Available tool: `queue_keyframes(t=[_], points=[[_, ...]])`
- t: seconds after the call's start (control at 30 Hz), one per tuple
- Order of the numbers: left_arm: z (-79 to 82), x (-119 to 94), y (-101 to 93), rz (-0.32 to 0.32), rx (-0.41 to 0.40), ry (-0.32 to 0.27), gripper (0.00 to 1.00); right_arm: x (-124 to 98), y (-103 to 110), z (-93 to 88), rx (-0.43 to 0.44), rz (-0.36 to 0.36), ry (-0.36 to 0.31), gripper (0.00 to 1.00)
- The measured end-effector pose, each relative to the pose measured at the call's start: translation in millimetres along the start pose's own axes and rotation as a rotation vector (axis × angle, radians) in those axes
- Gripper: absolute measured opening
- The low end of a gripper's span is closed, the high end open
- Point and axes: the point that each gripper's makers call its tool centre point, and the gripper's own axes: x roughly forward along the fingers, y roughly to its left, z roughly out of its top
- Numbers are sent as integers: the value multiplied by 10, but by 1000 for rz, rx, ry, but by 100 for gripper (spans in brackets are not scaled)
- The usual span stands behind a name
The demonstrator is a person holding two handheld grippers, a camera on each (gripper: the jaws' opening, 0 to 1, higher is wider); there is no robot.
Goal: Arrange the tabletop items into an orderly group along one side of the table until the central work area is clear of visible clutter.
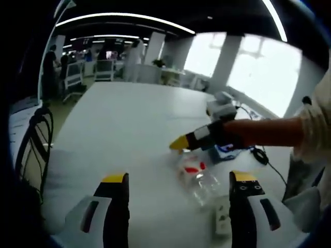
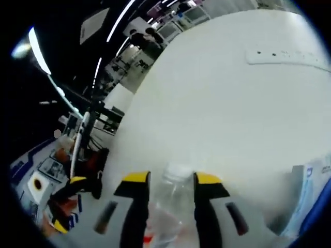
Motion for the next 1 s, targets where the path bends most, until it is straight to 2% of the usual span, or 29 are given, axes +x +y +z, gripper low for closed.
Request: queue_keyframes(t=[0.07,0.17,0.23,0.5,0.83,1.0], points=[[-8,10,6,0,-1,3,76,12,22,7,53,29,-14,30],[-15,25,-4,-6,-4,4,76,1,-12,-11,13,8,-7,26],[-22,34,-6,-7,-2,5,76,6,21,-8,13,19,-8,26],[-48,53,-9,-10,-5,14,75,-15,-1,10,105,55,-20,21],[-66,56,9,-6,-3,19,74,-29,12,18,113,52,-40,19],[-68,54,13,-10,1,21,74,-53,79,32,85,70,-56,18]])
